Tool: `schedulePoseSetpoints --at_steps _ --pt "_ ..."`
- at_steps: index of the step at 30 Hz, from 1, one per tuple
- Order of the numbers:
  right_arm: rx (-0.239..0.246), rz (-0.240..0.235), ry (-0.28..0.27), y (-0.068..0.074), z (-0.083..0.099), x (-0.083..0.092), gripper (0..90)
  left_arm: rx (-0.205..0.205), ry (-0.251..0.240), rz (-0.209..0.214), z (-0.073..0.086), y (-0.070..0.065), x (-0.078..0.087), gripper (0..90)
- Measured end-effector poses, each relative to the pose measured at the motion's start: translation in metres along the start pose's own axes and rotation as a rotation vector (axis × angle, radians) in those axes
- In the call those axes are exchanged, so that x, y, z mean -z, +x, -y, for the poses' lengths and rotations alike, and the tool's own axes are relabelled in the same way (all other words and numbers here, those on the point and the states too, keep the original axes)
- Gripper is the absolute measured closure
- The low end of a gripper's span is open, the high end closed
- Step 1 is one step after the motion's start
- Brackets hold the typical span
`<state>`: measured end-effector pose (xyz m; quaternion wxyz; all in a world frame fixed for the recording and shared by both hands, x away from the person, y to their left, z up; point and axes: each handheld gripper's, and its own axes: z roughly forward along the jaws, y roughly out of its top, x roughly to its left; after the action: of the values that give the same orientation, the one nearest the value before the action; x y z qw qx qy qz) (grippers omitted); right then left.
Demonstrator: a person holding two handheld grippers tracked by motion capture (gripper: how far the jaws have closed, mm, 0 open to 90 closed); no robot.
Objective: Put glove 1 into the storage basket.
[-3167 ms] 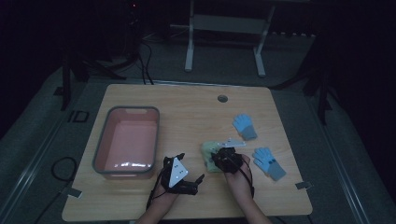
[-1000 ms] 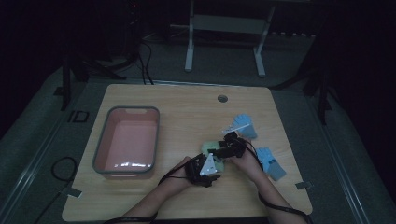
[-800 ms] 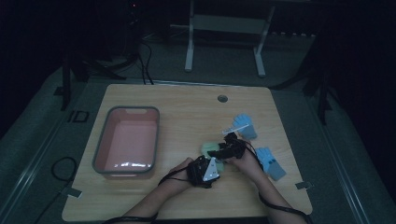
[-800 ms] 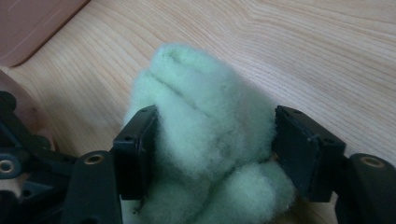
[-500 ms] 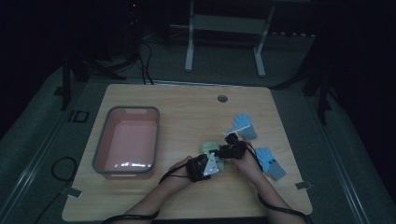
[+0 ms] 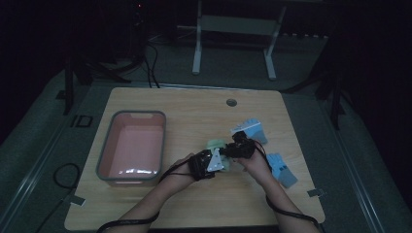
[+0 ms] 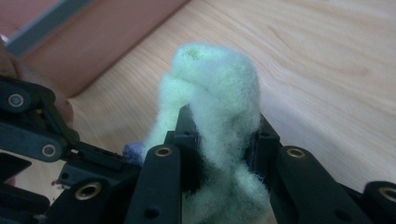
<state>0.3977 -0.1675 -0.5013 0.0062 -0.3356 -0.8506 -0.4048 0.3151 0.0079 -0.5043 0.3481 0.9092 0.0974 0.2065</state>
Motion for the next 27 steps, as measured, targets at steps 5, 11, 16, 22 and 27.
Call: schedulePoseSetpoints --at_steps 5,11,16,22,27 --pt "0.002 -0.024 -0.017 0.009 -0.012 0.002 71.3 -0.017 0.011 -0.006 -0.002 0.008 0.021 75.6" --pt "0.022 -0.038 -0.028 0.021 -0.029 0.001 71.3 -0.021 0.020 -0.019 0.000 0.013 0.036 75.7" --pt "0.039 -0.046 -0.031 0.031 -0.041 -0.004 71.3 -0.026 0.035 -0.032 0.002 0.019 0.050 75.7" --pt "0.061 -0.054 -0.033 0.042 -0.055 -0.010 71.3 -0.026 0.050 -0.041 0.007 0.025 0.064 75.8" --pt "0.085 -0.064 -0.025 0.054 -0.067 -0.017 71.4 -0.013 0.062 -0.056 0.014 0.028 0.078 75.8"
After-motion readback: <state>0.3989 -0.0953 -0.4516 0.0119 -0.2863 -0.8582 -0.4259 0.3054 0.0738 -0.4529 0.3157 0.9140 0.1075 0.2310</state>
